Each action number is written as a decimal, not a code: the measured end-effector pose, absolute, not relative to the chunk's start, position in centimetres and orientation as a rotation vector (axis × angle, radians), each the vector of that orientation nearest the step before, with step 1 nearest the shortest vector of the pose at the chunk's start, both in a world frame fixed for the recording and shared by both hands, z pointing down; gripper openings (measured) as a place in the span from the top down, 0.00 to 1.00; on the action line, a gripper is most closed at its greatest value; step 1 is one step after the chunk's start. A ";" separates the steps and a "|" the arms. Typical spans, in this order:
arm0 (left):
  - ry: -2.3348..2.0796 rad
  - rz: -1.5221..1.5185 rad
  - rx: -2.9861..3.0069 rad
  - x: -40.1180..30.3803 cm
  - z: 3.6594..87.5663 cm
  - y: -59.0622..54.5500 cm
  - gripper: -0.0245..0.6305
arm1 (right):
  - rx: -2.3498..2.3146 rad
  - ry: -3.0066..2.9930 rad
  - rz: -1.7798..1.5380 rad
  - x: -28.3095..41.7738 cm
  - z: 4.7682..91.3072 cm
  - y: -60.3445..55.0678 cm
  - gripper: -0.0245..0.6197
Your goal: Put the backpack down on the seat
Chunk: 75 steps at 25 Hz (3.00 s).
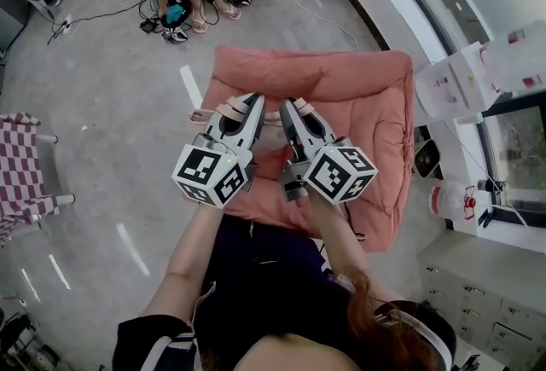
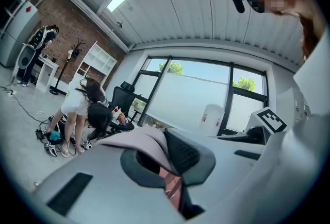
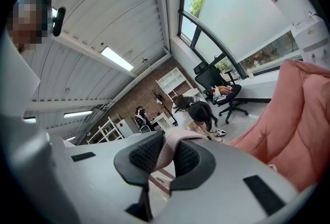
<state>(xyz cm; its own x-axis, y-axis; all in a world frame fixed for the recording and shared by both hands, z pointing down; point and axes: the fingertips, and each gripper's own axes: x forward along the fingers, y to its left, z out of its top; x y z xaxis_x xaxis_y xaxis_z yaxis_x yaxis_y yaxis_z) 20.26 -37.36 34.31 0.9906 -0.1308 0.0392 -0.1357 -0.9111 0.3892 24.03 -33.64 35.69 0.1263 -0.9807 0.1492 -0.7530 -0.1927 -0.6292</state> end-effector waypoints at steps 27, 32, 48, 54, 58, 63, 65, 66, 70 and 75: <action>0.068 0.114 2.716 30.3 40.7 -49.5 0.93 | -2.131 1.488 -0.800 32.5 42.3 -44.7 0.86; 0.096 0.149 2.729 32.4 42.5 -50.6 0.93 | -2.151 1.469 -0.812 34.3 43.8 -45.9 0.86; 0.045 0.216 2.652 30.5 48.9 -51.7 0.93 | -2.136 1.491 -0.913 32.2 49.3 -46.8 0.86; 0.007 0.235 2.619 28.2 49.7 -50.3 0.93 | -2.107 1.503 -0.955 30.1 49.9 -45.4 0.86; -0.029 0.243 2.603 26.5 50.4 -49.2 0.93 | -2.093 1.520 -0.982 28.4 50.5 -44.3 0.86; -0.068 0.263 2.583 24.4 51.2 -47.1 0.93 | -2.072 1.542 -1.018 26.3 51.1 -42.1 0.86; -0.089 0.269 2.572 23.5 51.6 -46.1 0.93 | -2.062 1.551 -1.034 25.4 51.4 -41.1 0.86; -0.098 0.273 2.566 23.1 51.8 -45.7 0.93 | -2.058 1.554 -1.042 25.0 51.6 -40.7 0.86; -0.133 0.291 2.540 21.1 52.8 -43.8 0.93 | -2.039 1.573 -1.077 23.2 52.3 -38.9 0.86; -0.188 0.308 2.504 18.7 54.5 -40.7 0.93 | -2.017 1.610 -1.113 21.0 53.4 -35.9 0.86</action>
